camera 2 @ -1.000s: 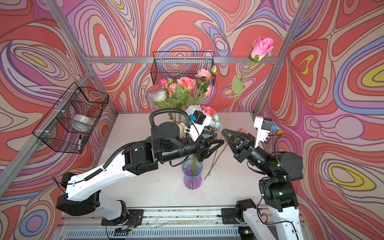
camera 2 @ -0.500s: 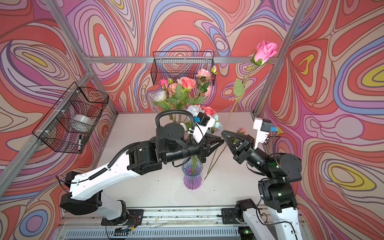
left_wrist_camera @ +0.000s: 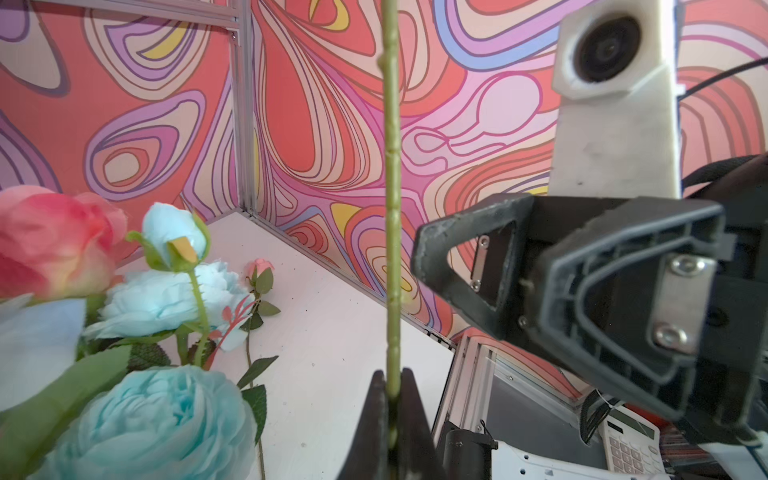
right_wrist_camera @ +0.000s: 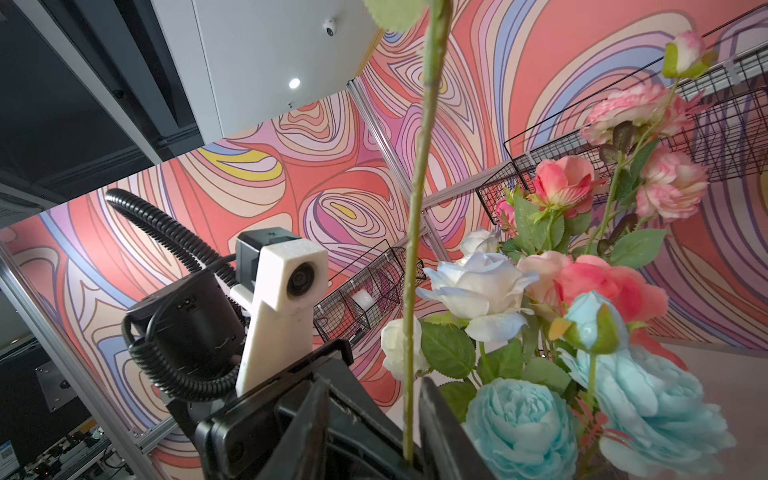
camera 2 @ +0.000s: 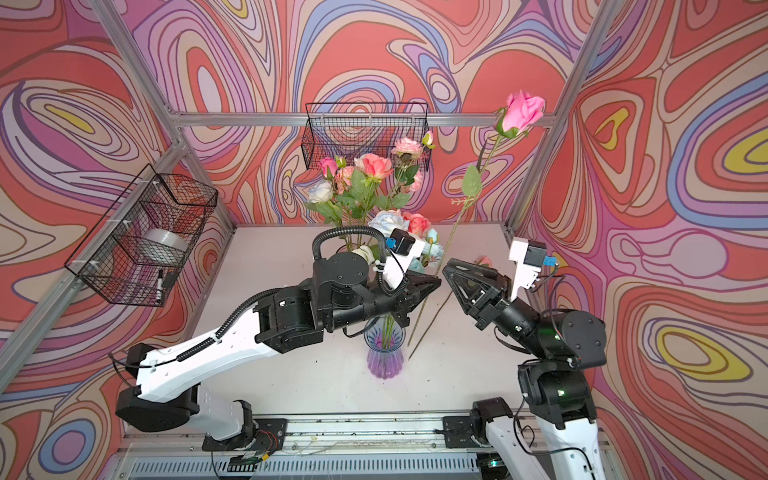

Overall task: Arrange the flowers into the vase
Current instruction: 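Open the right gripper and draw it back while the left holds the rose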

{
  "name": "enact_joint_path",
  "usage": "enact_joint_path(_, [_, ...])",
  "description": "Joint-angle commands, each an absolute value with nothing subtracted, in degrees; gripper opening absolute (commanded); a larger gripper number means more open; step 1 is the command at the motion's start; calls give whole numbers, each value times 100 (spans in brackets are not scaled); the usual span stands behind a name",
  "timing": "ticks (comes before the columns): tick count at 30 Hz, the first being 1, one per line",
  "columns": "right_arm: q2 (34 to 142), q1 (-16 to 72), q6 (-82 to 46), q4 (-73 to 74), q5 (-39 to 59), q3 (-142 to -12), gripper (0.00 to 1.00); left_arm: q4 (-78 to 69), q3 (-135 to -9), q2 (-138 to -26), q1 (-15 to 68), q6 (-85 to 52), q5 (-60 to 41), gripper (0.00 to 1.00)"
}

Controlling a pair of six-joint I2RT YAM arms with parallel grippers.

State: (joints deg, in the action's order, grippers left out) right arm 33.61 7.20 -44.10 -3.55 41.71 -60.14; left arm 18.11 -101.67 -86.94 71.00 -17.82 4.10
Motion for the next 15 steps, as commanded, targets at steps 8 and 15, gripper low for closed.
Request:
enact_joint_path(8, [3319, 718, -3837, -1127, 3032, -6165, 37, -7, -8168, -6713, 7110, -808, 645, 0])
enact_joint_path(15, [3281, 718, -3645, -1624, 1966, -5732, 35, -2571, -5800, -5788, 7110, -375, 1069, 0])
